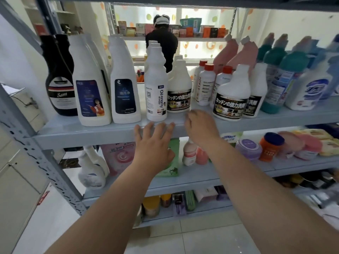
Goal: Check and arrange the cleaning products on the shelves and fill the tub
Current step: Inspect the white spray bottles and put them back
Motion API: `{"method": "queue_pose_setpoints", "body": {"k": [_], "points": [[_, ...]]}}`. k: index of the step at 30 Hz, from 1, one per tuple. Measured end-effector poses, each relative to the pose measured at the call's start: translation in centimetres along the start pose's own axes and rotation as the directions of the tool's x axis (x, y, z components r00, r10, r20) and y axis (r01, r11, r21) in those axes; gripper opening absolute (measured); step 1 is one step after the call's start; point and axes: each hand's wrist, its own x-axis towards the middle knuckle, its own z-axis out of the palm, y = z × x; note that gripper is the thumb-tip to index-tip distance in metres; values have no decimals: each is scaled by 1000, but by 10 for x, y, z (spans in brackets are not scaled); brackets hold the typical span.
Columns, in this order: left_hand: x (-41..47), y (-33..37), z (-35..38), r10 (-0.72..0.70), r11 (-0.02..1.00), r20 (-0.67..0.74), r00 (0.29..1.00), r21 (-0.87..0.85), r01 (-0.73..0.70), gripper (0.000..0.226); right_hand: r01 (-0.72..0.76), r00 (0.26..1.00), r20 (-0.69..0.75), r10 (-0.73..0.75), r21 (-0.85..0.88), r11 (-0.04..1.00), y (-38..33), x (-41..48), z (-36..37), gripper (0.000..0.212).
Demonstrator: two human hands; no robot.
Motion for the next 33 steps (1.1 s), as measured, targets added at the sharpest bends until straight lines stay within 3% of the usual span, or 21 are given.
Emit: {"method": "queue_pose_setpoints", "body": {"k": [4, 6, 9, 12, 15, 20, 26, 33], "points": [[1, 6, 2, 11, 999, 8, 1000, 40, -11, 91, 75, 997, -31, -72, 129, 989, 27, -40, -11, 41], [5, 14, 7, 22, 999, -62, 998, 49, -19, 89, 6, 982, -185, 34, 212, 977, 39, -55, -26, 42], [14, 31, 11, 44, 998, -140, 989, 47, -38, 86, -124, 899, -371, 235, 298, 946, 58, -59, -47, 61], [18, 45, 13, 29, 999, -188, 982, 39, -22, 84, -208, 895, -284, 345, 419, 884, 76, -47, -54, 85], [18, 46, 20, 0, 1000, -237, 971, 27, 6, 82, -261, 902, -180, 392, 495, 829, 91, -34, -55, 96], [19, 43, 24, -8, 999, -257, 966, 33, 17, 78, -237, 896, -181, 405, 577, 781, 99, -16, -56, 79], [20, 43, 26, -2, 998, -280, 960, 65, 21, 78, -160, 935, -139, 327, 658, 736, 83, -10, -47, 63], [20, 43, 28, -27, 996, -248, 968, 74, 46, 79, -78, 997, 64, 48, 663, 745, 59, 11, -47, 67]]}}
